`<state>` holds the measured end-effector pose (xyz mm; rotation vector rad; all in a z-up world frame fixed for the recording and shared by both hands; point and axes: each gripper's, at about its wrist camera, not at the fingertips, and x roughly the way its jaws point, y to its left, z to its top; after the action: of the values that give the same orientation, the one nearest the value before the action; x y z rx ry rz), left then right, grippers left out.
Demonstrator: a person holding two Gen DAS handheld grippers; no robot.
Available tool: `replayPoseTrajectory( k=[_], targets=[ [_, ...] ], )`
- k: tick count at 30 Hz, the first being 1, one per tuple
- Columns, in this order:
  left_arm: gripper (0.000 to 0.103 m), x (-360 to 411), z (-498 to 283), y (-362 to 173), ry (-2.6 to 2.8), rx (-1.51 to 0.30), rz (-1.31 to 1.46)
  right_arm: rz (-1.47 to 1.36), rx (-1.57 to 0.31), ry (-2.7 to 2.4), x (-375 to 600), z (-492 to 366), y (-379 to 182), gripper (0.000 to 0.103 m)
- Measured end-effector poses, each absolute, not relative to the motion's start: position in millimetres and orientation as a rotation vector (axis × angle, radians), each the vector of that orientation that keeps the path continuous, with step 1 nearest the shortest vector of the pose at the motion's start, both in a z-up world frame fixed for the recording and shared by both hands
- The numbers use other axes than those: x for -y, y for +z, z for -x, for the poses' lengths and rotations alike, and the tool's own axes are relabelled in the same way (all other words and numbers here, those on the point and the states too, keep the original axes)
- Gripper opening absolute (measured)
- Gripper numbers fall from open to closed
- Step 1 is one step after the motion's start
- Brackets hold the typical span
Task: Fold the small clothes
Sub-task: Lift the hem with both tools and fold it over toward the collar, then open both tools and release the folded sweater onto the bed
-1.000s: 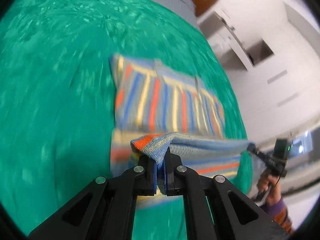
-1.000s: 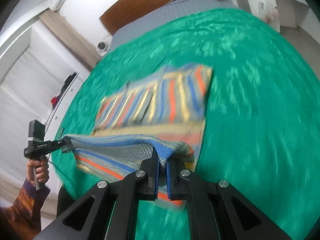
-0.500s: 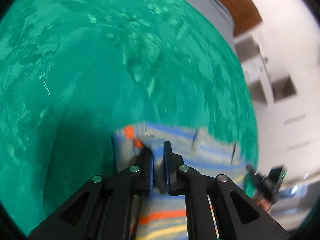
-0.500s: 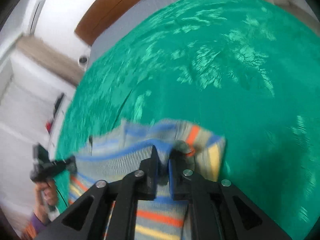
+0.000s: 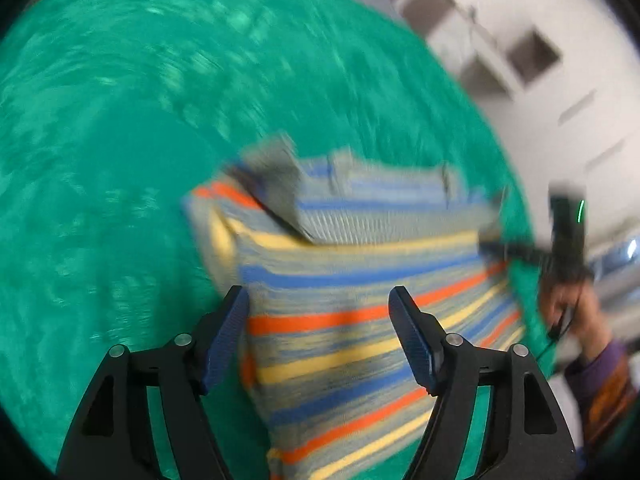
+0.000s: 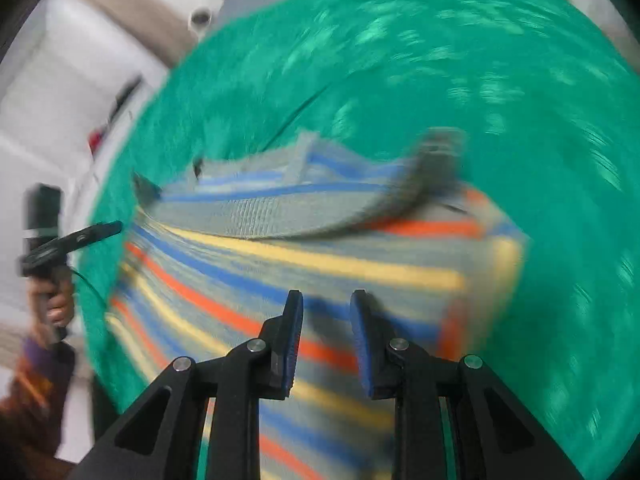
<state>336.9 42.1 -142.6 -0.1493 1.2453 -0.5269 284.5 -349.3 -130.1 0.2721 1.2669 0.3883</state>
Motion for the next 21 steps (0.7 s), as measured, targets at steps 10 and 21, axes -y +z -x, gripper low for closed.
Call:
replayPoseTrajectory(
  k=[10, 21],
  targets=[
    [0.081, -78.4, -361.7, -128.4, -0.384, -1.137, 0.414, -0.445, -0.942, 0.31, 346.9, -294.4, -70.3, 0.04],
    [0.069, -67.1, -236.8, -169.3, -0.325, -1.144, -0.016, -0.086, -1.14, 0.398, 369.1, -118.9, -145.7, 0.042]
  ],
)
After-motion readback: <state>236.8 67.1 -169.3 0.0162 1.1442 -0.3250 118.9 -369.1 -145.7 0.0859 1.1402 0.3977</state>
